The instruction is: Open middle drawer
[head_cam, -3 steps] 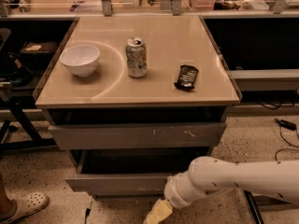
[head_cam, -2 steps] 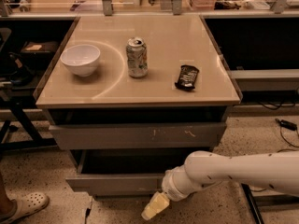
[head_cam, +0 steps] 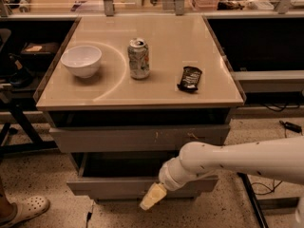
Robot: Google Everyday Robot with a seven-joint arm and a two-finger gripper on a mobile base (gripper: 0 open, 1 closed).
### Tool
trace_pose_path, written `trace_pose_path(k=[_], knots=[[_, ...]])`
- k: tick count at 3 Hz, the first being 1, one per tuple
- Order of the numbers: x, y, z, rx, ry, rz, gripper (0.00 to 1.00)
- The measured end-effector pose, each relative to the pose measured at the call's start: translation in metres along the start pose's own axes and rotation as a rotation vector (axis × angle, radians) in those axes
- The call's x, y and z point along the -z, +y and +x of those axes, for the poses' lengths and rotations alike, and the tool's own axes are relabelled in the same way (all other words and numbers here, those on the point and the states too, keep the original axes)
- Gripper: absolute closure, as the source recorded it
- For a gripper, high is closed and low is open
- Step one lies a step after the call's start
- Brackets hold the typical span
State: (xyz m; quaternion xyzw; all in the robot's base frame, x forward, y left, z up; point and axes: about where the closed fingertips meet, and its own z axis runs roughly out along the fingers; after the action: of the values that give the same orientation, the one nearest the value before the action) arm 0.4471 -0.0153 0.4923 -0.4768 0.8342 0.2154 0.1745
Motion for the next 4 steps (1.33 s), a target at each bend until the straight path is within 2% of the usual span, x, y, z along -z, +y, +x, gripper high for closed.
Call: trace_pose_path(k=[2,3,4], knots=[[-0.045,-0.01,-0.01,0.027,0.022,-0.047,0.0],[-0.067,-0.007,0.001,0.026,0.056,-0.078,0.0],[-0.076,0.001,0.018,0.01,0.092,-0.11,0.0]])
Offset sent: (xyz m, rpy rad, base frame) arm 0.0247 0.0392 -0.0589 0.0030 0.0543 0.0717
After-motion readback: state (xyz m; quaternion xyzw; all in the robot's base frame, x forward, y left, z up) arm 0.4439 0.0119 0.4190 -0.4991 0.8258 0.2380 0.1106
